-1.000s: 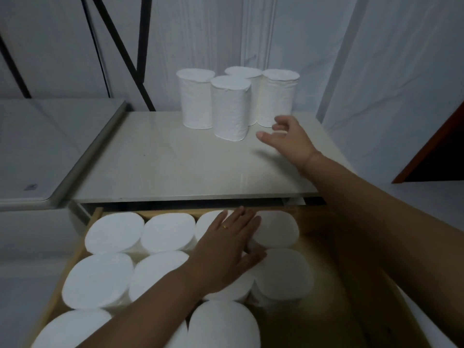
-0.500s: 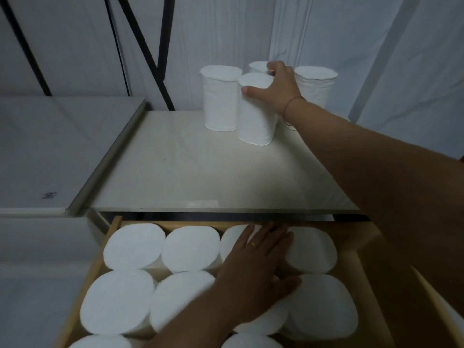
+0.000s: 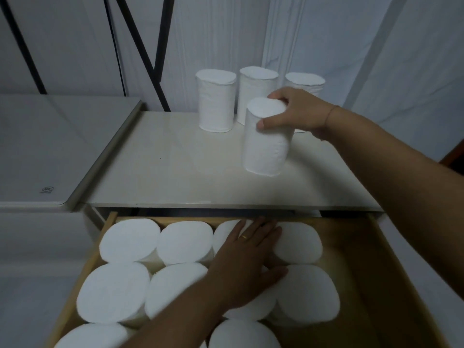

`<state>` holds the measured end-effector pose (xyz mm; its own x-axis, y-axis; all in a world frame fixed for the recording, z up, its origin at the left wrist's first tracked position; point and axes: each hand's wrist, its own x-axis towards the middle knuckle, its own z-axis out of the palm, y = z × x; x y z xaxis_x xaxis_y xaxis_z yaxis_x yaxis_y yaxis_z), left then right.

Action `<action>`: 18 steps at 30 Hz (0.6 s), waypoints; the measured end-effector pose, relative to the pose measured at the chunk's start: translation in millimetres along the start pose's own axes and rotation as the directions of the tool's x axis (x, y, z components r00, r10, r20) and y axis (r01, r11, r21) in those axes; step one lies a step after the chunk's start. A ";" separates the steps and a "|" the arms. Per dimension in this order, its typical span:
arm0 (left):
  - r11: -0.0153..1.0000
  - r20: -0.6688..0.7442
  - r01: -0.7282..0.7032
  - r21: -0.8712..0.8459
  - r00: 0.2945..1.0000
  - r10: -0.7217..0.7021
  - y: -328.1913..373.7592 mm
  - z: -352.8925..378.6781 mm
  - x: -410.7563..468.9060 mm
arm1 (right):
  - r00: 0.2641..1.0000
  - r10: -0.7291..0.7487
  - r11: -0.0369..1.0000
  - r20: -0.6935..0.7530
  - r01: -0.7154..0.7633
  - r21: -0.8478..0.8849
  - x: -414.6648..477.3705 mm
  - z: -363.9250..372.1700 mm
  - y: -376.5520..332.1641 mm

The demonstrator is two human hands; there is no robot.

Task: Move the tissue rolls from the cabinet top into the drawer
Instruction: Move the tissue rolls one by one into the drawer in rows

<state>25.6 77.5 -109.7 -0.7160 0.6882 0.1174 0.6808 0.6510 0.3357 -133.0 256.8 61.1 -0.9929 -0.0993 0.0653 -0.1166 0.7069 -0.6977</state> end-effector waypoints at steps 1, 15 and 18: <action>1.000 -0.003 -0.001 -0.001 1.000 0.001 -0.6 0.7 -0.1 | 0.999 0.003 1.000 0.033 -0.003 0.005 -14.8 -5.2 2.1; 0.996 -0.006 -0.010 0.087 1.000 0.011 -3.4 5.4 1.9 | 0.998 -0.035 0.995 -0.049 0.031 -0.091 -186.0 -48.8 44.5; 0.995 -0.007 -0.015 0.094 1.000 0.016 -3.2 5.4 1.4 | 0.999 -0.010 0.997 -0.041 0.007 -0.078 -207.7 -49.2 58.4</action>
<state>23.3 78.1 -115.6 -0.7063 0.6960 0.1296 0.7030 0.6678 0.2447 65.2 353.1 41.8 -0.9918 -0.0780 0.1014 -0.1251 0.7588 -0.6392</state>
